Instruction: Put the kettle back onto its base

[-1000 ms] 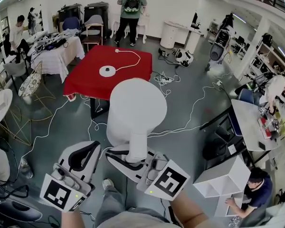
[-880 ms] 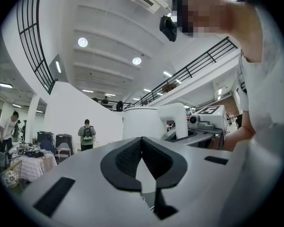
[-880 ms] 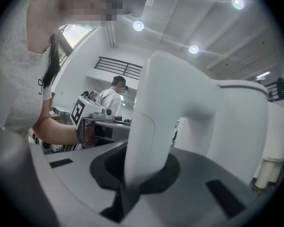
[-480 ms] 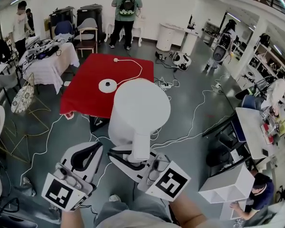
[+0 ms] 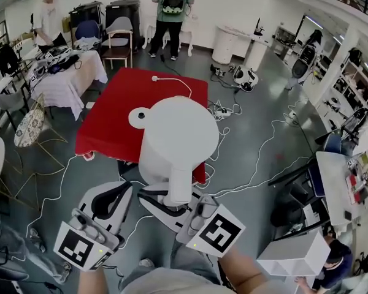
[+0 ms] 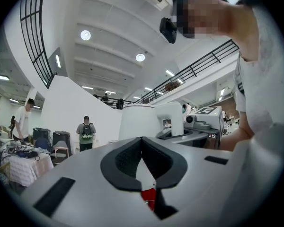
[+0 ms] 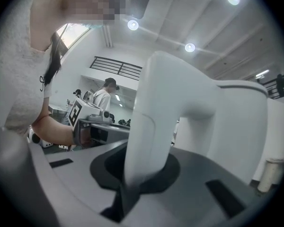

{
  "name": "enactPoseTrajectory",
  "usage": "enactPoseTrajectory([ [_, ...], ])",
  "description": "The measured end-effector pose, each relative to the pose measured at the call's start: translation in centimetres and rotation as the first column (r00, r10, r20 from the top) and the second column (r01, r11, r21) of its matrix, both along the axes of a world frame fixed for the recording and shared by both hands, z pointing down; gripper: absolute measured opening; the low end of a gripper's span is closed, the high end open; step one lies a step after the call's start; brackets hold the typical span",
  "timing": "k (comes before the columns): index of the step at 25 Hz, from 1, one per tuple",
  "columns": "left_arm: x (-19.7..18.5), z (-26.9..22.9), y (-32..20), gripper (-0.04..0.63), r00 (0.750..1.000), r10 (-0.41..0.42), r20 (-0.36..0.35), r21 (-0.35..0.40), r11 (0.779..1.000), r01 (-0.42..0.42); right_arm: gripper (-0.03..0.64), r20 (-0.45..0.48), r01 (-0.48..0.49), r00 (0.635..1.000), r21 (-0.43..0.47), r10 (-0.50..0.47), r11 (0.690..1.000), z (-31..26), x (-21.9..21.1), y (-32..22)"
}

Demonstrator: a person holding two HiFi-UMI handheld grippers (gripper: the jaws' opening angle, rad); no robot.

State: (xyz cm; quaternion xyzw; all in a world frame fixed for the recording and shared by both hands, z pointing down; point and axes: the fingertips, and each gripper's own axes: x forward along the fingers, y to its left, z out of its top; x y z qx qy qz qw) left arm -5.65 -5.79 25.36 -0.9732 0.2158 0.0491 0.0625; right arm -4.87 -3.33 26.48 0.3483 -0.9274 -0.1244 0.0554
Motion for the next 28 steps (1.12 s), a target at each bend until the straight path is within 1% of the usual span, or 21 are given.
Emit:
enactPoseTrajectory([
  [5, 4.8, -0.7, -3.0, 0.009, 0.997, -0.076, -0.018, 0.022, 0.997, 0.077, 0.028, -0.017, 0.085, 0.996, -0.007, -0.085, 0.996, 0.1, 5.2, -3.5],
  [8, 7.5, -1.0, -5.0, 0.009, 0.992, -0.124, -0.039, 0.016, 0.992, 0.125, 0.028, -0.029, 0.138, 0.990, -0.006, -0.138, 0.990, -0.1, 8.0, -5.7],
  [14, 11.7, -0.5, -7.7, 0.009, 0.971, -0.236, -0.029, 0.027, 0.971, 0.237, 0.028, -0.045, 0.245, 0.968, 0.000, -0.245, 0.969, 0.1, 12.5, -8.8],
  [17, 12.6, 0.4, -8.9, 0.009, 0.962, -0.274, -0.014, 0.008, 0.962, 0.274, 0.028, -0.048, 0.275, 0.960, -0.007, -0.275, 0.961, 0.8, 13.4, -10.4],
  [21, 13.5, 0.4, -10.8, 0.009, 0.953, -0.301, -0.028, 0.011, 0.953, 0.302, 0.028, -0.019, 0.294, 0.956, -0.007, -0.294, 0.956, 1.3, 14.4, -12.6],
  [25, 13.5, 1.1, -13.3, 0.009, 0.951, -0.308, -0.006, -0.004, 0.951, 0.308, 0.028, -0.009, 0.297, 0.955, -0.004, -0.297, 0.955, 2.0, 14.3, -15.5],
  [28, 13.0, 1.9, -15.6, 0.009, 0.956, -0.293, 0.008, -0.021, 0.956, 0.293, 0.028, -0.020, 0.283, 0.959, -0.018, -0.283, 0.959, 3.1, 13.6, -18.4],
])
